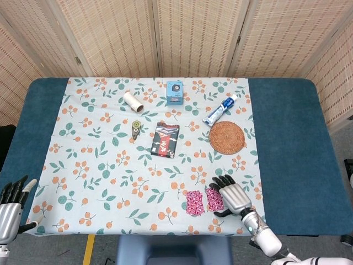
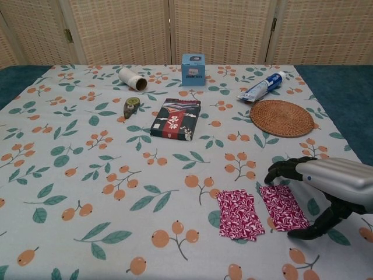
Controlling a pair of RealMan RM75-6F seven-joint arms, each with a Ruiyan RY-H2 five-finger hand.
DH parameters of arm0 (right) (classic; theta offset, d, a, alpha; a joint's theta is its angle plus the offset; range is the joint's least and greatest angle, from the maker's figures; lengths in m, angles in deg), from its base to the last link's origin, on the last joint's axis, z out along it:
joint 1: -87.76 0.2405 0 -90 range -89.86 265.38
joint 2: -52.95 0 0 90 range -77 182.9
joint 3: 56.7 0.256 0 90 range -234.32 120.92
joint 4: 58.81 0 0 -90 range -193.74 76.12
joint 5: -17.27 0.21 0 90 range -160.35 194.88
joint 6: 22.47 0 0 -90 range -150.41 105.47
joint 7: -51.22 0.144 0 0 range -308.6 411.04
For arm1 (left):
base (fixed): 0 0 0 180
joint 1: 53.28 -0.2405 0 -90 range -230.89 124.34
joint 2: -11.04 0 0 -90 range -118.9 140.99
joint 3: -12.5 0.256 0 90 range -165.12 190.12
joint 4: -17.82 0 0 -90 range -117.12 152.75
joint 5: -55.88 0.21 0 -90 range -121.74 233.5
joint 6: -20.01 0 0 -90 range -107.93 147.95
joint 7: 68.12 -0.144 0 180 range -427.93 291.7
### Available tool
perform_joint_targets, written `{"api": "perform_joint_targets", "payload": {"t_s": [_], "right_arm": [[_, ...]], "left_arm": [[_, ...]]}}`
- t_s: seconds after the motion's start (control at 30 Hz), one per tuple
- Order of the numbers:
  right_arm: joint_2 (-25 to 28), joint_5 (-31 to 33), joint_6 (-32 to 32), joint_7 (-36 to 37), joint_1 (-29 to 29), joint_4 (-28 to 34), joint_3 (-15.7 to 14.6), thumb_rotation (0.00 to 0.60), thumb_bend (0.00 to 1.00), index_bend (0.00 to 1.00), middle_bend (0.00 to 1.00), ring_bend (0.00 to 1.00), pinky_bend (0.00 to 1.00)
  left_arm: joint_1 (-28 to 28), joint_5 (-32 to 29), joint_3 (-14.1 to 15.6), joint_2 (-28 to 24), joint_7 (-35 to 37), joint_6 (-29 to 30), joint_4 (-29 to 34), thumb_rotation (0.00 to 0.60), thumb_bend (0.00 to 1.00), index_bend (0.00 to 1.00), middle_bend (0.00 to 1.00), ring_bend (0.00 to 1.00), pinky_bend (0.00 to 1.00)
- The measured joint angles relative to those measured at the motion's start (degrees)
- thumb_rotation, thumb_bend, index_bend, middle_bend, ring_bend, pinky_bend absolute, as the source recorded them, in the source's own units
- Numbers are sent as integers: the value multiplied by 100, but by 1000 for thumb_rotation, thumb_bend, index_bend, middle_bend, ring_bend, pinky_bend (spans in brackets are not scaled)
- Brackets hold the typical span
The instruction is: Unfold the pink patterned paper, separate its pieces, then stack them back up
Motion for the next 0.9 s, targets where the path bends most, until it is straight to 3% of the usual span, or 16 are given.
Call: {"api": "perform_joint_targets", "payload": {"t_s": [0.9], "right_arm": [[52, -182, -76, 34, -134, 48, 48, 442, 224, 271, 120, 0, 0]], "left_arm": [[-3, 13, 5, 11, 14, -2, -25, 600, 237, 134, 31, 86, 0]]}}
